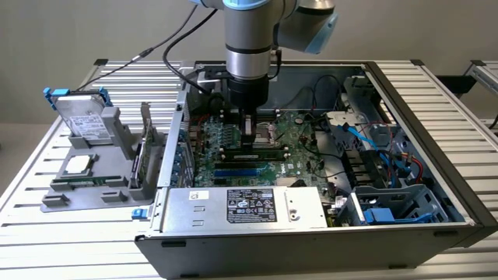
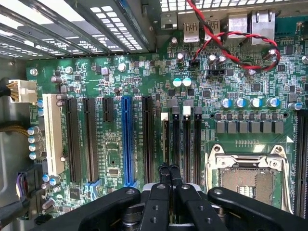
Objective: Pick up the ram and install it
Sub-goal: 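Press down the ram until it locks into place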
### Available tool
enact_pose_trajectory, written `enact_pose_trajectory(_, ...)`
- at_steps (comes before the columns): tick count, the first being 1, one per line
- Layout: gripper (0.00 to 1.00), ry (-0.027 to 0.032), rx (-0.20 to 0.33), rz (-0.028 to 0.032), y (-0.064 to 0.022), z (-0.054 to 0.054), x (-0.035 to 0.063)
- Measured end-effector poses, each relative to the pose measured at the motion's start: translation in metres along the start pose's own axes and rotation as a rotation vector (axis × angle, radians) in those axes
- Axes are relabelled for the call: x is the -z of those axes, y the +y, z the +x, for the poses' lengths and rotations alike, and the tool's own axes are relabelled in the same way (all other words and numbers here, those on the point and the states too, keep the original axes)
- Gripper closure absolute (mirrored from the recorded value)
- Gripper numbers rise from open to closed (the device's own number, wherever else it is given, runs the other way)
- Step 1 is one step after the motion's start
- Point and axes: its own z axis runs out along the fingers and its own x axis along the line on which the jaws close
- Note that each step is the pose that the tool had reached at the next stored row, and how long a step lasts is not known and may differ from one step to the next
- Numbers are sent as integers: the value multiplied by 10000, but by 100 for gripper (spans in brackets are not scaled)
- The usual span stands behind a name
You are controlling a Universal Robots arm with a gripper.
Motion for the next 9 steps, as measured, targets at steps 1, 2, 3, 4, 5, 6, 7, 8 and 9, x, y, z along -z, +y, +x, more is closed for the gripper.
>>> enact_pose_trajectory(1,90,1,1,0,0,2,14)
enact_pose_trajectory(2,90,1,0,-5,-1,6,39)
enact_pose_trajectory(3,90,2,1,-10,-3,9,65)
enact_pose_trajectory(4,90,1,2,-16,-7,13,88)
enact_pose_trajectory(5,90,3,3,-18,-14,16,106)
enact_pose_trajectory(6,90,3,2,-21,-26,19,119)
enact_pose_trajectory(7,90,1,4,-26,-46,25,130)
enact_pose_trajectory(8,90,-1,5,-33,-72,31,139)
enact_pose_trajectory(9,90,-5,6,-43,-98,36,145)
